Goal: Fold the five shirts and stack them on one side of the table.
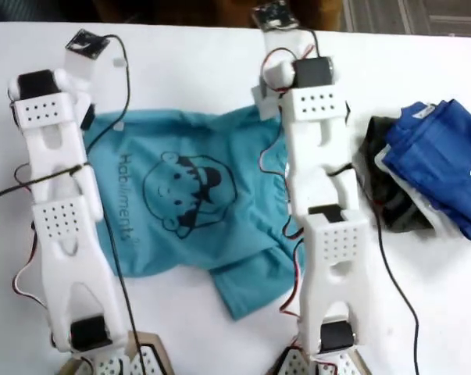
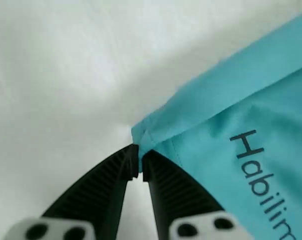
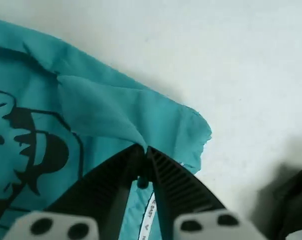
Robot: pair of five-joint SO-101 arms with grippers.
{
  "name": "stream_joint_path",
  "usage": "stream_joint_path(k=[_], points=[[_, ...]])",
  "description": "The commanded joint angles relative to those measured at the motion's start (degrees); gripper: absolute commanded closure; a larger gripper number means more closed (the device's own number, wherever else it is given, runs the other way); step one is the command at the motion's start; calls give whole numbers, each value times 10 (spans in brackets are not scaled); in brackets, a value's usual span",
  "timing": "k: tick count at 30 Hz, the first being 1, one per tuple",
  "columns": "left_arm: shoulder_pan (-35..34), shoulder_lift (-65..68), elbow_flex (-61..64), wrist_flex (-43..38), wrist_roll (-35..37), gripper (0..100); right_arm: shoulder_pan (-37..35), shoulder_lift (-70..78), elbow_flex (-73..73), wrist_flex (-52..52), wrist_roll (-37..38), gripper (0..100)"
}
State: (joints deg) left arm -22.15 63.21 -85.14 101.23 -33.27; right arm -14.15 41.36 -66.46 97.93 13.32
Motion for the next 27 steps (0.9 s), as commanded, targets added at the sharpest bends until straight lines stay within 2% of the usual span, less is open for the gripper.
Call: stream_joint_path(k=[1,5,7,13,16,21,27], points=[[-22,-14,-22,15,-11,976,-11,-22,-33,36,4,981],[-49,-36,-11,15,-11,976,13,-49,4,36,5,981],[-59,-73,36,16,-11,976,22,-76,47,36,5,981],[-67,-260,339,13,-25,976,10,-206,204,35,4,981],[-51,-359,474,12,-61,976,15,-263,253,34,19,981],[-21,-513,680,12,-156,976,10,-354,365,36,106,981],[-17,-679,855,12,-284,976,9,-487,551,36,211,981]])
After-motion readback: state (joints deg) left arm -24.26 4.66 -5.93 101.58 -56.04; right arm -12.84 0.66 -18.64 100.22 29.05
